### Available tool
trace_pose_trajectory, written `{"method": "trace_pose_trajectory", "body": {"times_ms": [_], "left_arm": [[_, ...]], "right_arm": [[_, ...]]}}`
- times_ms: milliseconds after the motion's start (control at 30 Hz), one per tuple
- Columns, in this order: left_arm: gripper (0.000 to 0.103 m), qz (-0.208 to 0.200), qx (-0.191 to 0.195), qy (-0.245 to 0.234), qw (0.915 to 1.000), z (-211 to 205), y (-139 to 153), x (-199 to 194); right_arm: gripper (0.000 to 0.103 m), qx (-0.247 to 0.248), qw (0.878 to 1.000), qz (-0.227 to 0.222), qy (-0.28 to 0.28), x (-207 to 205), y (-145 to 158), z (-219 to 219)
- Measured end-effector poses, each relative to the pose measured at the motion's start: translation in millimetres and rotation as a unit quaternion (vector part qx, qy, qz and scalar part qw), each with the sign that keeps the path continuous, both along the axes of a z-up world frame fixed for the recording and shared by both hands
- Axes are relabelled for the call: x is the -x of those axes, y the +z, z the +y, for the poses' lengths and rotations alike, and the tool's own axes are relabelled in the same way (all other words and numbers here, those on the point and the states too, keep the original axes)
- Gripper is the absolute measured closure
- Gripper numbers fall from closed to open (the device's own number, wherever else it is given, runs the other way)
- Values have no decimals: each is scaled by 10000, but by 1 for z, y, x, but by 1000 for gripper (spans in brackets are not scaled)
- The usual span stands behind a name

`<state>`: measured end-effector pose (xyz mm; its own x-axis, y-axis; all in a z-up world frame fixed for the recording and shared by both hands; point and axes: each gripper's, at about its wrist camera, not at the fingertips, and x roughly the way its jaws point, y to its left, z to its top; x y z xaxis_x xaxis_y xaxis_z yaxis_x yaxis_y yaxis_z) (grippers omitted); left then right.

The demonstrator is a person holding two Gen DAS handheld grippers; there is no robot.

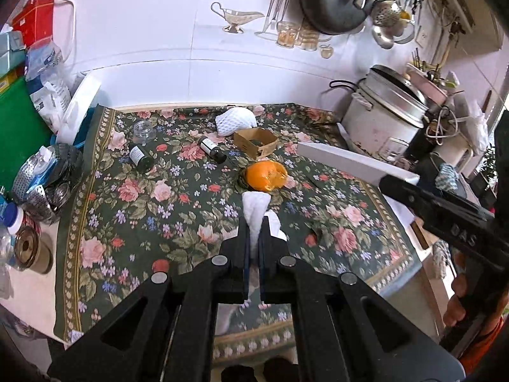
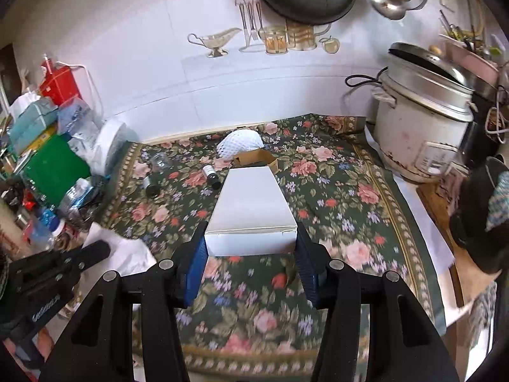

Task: Collect trash
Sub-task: 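Carry the white tissue and white box down to the white floor bin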

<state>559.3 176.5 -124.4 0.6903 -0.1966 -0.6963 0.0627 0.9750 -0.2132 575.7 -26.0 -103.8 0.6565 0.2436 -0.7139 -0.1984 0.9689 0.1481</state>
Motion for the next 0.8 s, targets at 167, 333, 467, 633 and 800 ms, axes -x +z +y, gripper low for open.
{"method": "trace_pose_trajectory", "body": {"times_ms": [167, 333, 467, 633, 800], "left_arm": [[100, -95, 51, 47, 9999, -10, 7, 34], [100, -185, 12, 140, 9997, -29, 8, 71], [100, -124, -61, 282, 9995, -52, 2, 106], [100, 49, -66, 409, 9991, -76, -14, 147], [100, 307, 7, 492, 9983, -92, -38, 181]], "right_arm": [[55, 19, 9999, -66, 125, 39, 8, -3], [55, -60, 9993, -113, 360, 75, 11, -11], [55, -64, 9984, -120, 550, 107, 10, -19], [55, -99, 9973, -14, 728, 148, 5, -34], [55, 77, 9965, 107, 829, 179, -7, -43]]}}
